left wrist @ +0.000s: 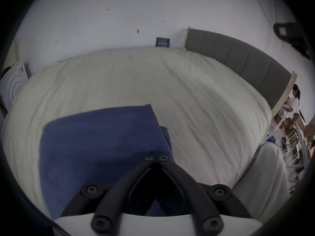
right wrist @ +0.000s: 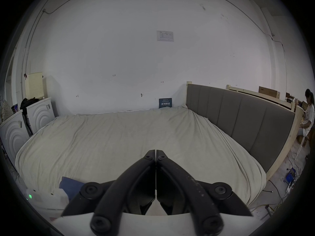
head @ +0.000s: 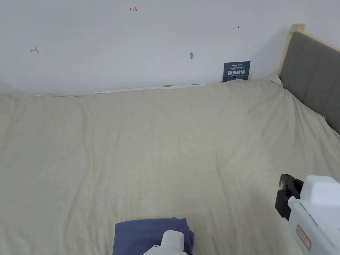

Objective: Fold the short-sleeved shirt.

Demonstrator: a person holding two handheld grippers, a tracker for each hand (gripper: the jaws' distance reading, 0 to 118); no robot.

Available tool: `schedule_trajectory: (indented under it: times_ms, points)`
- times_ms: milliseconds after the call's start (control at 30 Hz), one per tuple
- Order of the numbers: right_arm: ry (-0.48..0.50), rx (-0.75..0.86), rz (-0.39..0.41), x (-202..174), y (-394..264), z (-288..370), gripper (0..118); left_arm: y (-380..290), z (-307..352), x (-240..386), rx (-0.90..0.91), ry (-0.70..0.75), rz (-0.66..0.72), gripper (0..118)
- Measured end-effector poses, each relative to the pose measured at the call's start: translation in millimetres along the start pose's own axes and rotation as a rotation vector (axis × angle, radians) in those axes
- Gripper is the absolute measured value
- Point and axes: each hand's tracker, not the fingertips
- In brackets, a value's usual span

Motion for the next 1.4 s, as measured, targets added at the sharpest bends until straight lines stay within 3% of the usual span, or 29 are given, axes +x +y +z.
schedule_trajectory:
  times_ms: [267, 467, 633, 933, 1400]
  points:
    - [-0.005, -0.006, -0.006, 1, -2, 3, 2, 16, 27, 10, -0.004, 0.02, -0.036, 0]
    - [0.035, 0.032, 0.005, -17, 7, 13, 2, 48, 89, -19, 0.302, 0.02, -0.07, 0]
    - [0.066, 0.088, 0.025, -41, 18, 21, 2, 76, 145, -51, 0.485, 0.128, -0.111, 0]
    - [0.084, 0.186, 0.089, -80, 37, 32, 2, 104, 221, -119, 0.691, 0.361, -0.036, 0]
    - [0.115, 0.217, 0.132, -107, 41, 30, 2, 93, 244, -187, 0.739, 0.479, 0.048, 0]
